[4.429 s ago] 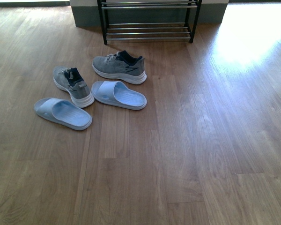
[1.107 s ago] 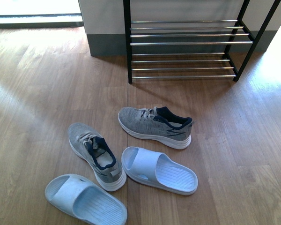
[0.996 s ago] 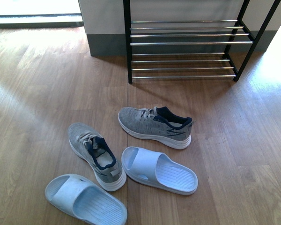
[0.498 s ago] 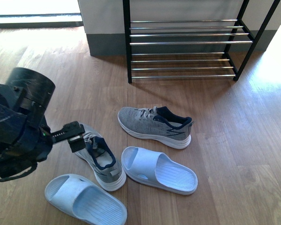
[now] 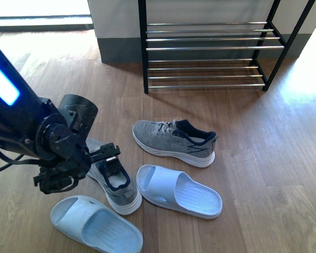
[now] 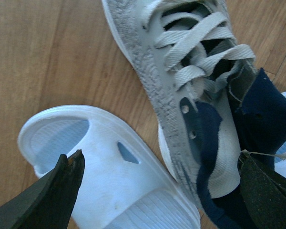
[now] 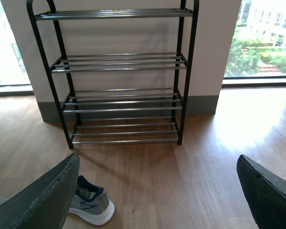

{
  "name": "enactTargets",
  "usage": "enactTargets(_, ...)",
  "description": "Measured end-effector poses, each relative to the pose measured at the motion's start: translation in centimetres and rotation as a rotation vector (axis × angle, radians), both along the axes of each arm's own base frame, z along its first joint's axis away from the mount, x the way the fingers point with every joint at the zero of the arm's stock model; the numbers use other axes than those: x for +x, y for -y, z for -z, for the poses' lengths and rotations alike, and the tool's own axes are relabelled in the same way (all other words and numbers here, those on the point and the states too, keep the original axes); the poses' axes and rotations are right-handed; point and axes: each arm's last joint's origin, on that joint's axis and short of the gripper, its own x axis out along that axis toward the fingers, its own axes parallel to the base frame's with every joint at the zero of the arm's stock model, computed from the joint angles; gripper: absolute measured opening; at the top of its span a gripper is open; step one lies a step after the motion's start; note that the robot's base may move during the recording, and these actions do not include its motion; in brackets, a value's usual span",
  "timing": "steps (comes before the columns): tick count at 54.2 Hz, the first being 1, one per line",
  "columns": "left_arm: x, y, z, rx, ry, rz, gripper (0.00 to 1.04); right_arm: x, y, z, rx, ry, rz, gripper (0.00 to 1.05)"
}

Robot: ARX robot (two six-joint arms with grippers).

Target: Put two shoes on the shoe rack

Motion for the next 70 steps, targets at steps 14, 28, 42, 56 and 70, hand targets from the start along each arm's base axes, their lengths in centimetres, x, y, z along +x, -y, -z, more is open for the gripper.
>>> enactTargets(14,1.7,1.4,1.6,-0.033,0.018,0.002,0.95,0.0,0.0,0.0,0.000,0.000,0.000,0.96)
enactTargets(28,2.1,0.6,3.5,0.028,0.012,-0.012,0.95,0.0,0.0,0.0,0.000,0.000,0.000,0.96)
enactTargets(42,2.2,-1.1,4.7,0.118,0.008,-0.016,0.51,0.0,0.0,0.0,0.000,0.000,0.000,0.96)
enactTargets(56,2.2,-1.0,4.6,0.123,0.019,-0.010,0.16,0.0,0.0,0.0,0.000,0.000,0.000,0.96)
enactTargets(70,1.4,-2.4,2.5,0.159,0.053,-0.014,0.01,0.0,0.0,0.0,0.000,0.000,0.000,0.96)
